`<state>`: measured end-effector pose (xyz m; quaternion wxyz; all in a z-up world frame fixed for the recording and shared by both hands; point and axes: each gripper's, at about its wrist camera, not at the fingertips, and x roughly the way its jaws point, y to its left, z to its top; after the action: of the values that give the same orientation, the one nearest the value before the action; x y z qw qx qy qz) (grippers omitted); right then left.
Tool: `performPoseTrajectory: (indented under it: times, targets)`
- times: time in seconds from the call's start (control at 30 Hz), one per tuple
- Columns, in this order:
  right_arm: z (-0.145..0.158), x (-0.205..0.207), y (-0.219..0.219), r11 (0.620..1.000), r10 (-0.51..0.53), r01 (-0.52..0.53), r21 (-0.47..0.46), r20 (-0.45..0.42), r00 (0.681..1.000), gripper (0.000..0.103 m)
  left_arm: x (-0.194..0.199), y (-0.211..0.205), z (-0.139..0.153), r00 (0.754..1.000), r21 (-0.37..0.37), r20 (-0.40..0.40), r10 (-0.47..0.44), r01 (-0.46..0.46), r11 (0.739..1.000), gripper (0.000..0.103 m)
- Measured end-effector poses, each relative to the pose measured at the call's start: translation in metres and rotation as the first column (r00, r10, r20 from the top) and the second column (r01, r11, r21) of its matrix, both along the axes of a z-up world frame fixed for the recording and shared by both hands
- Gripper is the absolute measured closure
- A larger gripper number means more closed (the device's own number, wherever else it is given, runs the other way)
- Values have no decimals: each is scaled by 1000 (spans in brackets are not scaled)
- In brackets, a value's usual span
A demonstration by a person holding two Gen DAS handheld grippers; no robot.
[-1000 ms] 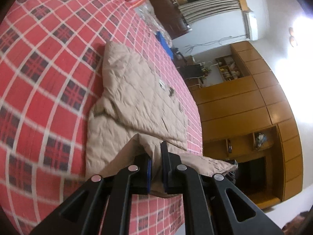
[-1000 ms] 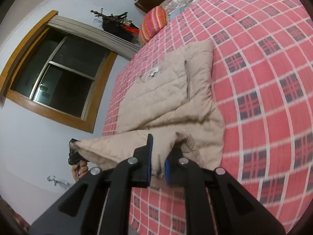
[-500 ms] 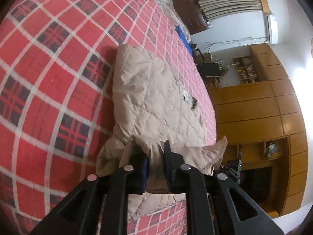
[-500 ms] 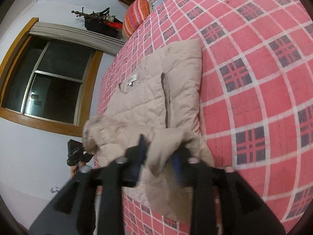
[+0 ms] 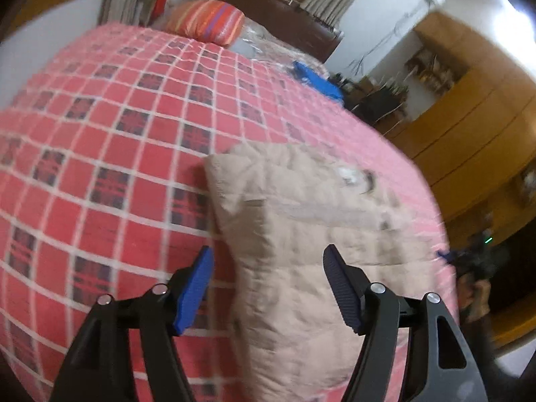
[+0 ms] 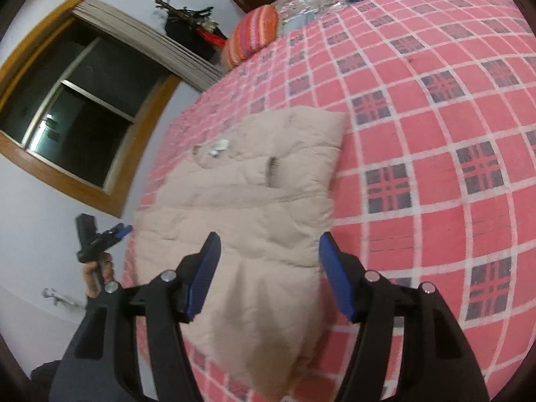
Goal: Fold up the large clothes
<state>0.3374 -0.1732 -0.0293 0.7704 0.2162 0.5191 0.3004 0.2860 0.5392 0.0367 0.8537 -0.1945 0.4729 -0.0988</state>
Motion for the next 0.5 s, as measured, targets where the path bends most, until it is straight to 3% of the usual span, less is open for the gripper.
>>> performPoseTrajectory:
  times: [0.1, 0.23, 0.27, 0.3, 0.33, 0.37, 0.5]
  targets:
    - [-14, 2, 3, 1000, 2, -2, 2, -16, 1000, 41, 6, -2, -14, 999, 9, -45, -17, 17, 1000, 34]
    - [-20, 0, 6, 1000, 9, -9, 10, -16, 1000, 42, 7, -15, -21, 998, 33, -42, -55, 56, 998, 37]
    - [-19, -2, 8, 1000, 15, -15, 6, -11, 1000, 50, 5, -16, -20, 998, 38, -32, -57, 59, 998, 38]
    - [-17, -3, 10, 1000, 26, -26, -7, 1, 1000, 65, 4, -19, -20, 998, 42, -24, -63, 64, 997, 53]
    - [-15, -3, 13, 999, 34, -34, -23, 12, 999, 74, 2, -22, -17, 997, 55, -21, -73, 74, 996, 83]
    - [-11, -5, 16, 999, 37, -36, -41, 28, 999, 87, 0, -25, -16, 997, 71, -14, -71, 71, 995, 87]
    - [7, -17, 19, 998, 33, -27, -59, 101, 994, 94, -11, -28, -4, 998, 63, 38, -59, 57, 996, 94]
